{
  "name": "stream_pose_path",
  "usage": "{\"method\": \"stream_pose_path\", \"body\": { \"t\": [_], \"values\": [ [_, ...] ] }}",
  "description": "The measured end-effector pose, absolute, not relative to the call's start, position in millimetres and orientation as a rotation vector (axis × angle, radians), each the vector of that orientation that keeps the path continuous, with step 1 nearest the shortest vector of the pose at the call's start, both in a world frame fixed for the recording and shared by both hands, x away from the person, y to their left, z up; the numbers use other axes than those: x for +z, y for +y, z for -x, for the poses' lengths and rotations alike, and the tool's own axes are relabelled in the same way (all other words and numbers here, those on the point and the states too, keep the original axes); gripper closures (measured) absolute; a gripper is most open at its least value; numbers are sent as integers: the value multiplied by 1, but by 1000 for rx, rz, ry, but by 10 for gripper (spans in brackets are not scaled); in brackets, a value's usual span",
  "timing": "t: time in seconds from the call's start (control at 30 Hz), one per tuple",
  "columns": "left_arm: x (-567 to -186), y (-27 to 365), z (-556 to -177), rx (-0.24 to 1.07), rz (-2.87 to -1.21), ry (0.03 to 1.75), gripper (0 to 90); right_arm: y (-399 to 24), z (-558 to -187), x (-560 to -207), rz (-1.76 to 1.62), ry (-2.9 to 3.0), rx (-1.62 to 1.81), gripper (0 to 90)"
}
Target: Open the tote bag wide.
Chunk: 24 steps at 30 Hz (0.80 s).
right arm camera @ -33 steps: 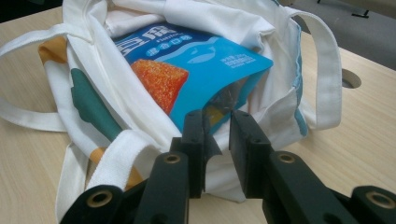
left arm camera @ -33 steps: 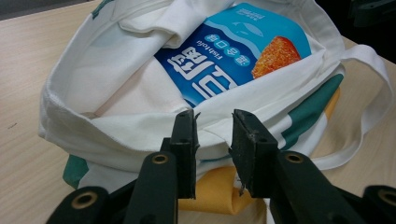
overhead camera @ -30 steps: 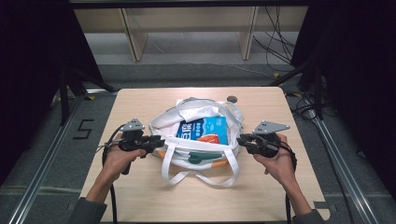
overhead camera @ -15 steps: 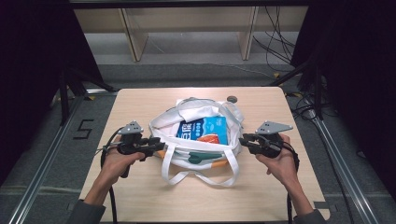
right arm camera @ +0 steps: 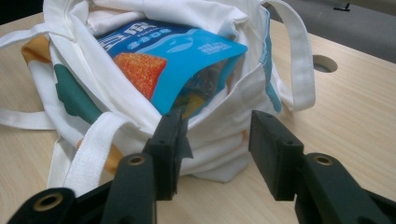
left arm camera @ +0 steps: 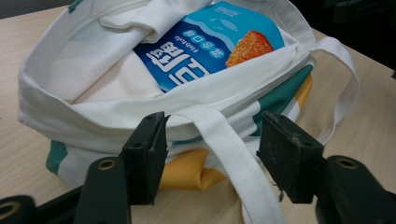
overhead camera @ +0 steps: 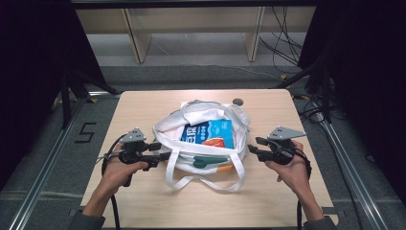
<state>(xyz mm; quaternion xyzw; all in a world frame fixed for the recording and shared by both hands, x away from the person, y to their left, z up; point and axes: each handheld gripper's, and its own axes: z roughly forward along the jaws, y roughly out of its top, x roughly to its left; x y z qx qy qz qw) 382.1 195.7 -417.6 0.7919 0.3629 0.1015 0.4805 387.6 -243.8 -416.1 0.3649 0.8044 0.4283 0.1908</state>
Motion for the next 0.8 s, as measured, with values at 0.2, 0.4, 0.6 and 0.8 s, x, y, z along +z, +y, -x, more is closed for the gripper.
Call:
{"method": "stream_pose_path", "body": {
  "t": [0.2, 0.4, 0.6, 0.8],
  "values": [
    [-420, 198, -382, 262, -1919, 917, 357, -244, -385, -419, -1065, 2260, 1202, 475],
    [-424, 199, -377, 288, -1913, 926, 314, -246, -381, -422, -1051, 2263, 1187, 409],
    [-428, 204, -369, 286, -1920, 928, 297, -247, -376, -426, -1070, 2251, 1198, 371],
    [-433, 201, -360, 300, -1931, 917, 275, -251, -369, -430, -1071, 2252, 1200, 347]
  ]
}}
